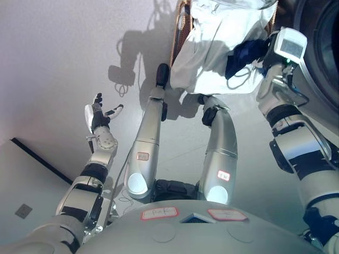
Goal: Put the clothes in the basket into the washing machine.
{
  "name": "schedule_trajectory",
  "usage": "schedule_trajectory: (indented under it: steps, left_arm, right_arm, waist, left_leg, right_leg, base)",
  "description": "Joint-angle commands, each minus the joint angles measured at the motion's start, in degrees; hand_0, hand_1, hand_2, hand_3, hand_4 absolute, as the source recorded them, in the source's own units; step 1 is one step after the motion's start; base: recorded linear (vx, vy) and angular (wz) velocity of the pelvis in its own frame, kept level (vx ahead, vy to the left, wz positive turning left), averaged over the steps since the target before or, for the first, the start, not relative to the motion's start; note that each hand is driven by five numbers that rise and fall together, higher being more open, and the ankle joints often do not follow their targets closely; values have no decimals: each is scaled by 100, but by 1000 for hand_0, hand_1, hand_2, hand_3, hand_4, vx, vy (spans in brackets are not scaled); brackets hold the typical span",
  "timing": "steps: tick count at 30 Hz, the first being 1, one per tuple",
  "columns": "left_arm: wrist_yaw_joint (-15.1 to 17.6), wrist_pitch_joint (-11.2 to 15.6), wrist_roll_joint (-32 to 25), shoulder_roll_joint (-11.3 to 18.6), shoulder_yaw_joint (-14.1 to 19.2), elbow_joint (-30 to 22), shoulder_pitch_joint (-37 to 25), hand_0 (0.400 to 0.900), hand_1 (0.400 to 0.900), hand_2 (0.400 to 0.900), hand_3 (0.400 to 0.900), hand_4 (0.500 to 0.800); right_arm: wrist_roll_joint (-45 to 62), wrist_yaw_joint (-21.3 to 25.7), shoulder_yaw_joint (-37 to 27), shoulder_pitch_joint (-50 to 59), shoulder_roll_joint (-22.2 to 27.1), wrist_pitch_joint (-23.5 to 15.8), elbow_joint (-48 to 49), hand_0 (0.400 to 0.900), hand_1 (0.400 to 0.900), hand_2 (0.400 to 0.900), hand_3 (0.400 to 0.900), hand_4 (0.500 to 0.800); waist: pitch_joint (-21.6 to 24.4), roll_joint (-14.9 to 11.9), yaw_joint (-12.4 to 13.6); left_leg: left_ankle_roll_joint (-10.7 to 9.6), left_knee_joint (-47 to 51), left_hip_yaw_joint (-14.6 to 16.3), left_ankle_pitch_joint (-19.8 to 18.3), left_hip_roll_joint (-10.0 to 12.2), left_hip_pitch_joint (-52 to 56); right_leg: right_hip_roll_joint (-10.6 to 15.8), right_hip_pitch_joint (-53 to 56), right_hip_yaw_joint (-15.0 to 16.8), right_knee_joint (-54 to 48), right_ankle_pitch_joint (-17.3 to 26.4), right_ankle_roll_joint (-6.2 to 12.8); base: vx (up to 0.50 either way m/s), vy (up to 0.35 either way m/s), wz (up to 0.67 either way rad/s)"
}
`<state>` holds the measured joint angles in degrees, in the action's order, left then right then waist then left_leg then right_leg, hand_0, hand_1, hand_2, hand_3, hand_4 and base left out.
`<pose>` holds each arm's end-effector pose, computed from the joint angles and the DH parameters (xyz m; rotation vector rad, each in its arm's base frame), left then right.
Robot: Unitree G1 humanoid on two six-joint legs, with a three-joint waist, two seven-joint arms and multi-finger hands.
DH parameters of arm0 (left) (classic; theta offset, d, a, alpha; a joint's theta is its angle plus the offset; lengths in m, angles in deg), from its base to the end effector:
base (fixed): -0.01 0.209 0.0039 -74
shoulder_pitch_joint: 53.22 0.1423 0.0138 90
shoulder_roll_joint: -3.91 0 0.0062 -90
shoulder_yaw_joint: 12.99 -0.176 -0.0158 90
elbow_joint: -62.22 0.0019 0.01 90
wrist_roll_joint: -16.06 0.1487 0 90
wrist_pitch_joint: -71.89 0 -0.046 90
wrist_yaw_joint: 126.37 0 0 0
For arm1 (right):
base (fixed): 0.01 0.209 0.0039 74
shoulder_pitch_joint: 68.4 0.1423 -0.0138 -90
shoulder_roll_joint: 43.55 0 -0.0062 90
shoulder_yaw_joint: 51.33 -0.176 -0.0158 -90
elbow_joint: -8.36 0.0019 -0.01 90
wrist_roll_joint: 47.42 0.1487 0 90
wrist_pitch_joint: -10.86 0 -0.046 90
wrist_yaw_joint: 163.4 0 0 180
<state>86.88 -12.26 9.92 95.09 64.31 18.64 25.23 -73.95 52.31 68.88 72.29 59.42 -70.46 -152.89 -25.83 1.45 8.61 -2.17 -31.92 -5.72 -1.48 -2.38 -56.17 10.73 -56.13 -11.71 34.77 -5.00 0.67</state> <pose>0.2110 0.2030 -0.0442 0.4331 0.4329 0.4809 0.3296 -0.2490 0.0795 -1.4400 0.1268 -0.5061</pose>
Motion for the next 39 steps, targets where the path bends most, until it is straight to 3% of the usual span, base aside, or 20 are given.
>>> schedule_trajectory:
  steps: [1,10,16,26,33,34,35,39]
  left_arm:
    - [333,-11,-43,132,88,-125,693,900,900,900,900,800]
    - [320,-47,-85,88,-147,-162,492,900,900,900,900,800]
    - [350,-91,-107,59,-104,11,430,900,900,900,900,800]
    - [389,-138,-127,119,60,-285,777,900,900,900,900,800]
    - [489,-206,-150,253,265,-362,934,900,900,900,900,800]
    - [510,-205,-132,285,276,-473,967,900,900,900,900,800]
    - [502,-199,-141,283,308,-508,999,900,900,900,900,800]
    - [507,-190,-172,225,251,-349,944,900,900,900,900,800]
  right_arm:
    - [-61,265,190,-320,418,161,-163,900,900,900,900,800]
    - [60,195,230,-11,263,175,-505,900,900,900,900,800]
    - [57,158,199,-39,212,222,-542,900,900,900,900,800]
    - [-111,-15,229,151,801,457,-821,900,900,900,900,800]
    - [-52,-54,207,150,1088,491,-797,900,900,900,900,800]
    - [-48,-62,220,196,1143,498,-776,720,720,720,720,692]
    - [-29,-48,223,231,1170,501,-754,400,400,400,400,500]
    - [-5,44,260,310,1037,518,-714,400,400,400,400,500]
  waist:
    - [373,382,-92]
    - [311,450,-47]
    - [256,492,-75]
    - [123,654,-130]
    - [89,755,-127]
    - [79,763,-128]
    - [79,765,-132]
    - [128,730,-138]
  left_leg:
    - [-2,84,132,-189,-207,-83]
    - [11,144,70,-159,-319,-143]
    - [10,-140,36,-227,-377,-343]
    - [17,-1119,111,-406,-461,-1291]
    - [57,-2269,234,-752,-593,-2161]
    - [55,-2382,260,-783,-614,-2245]
    - [56,-2438,266,-800,-599,-2298]
    - [81,-2549,323,-848,-591,-2351]
  right_leg:
    - [-74,120,9,440,-387,377]
    - [-56,74,-13,522,-452,354]
    - [-62,-116,35,804,-559,302]
    - [-11,-1115,234,1782,-709,196]
    - [102,-1972,426,2812,-1106,37]
    - [102,-2048,453,2910,-1129,22]
    - [105,-2098,462,2965,-1162,9]
    - [88,-2113,471,2990,-1154,0]
  base:
    - [43,-13,10]
    - [26,-7,6]
    - [-7,2,0]
    - [-68,24,-1]
    - [-62,9,0]
    - [-34,10,-3]
    - [0,0,0]
    - [-4,5,-4]
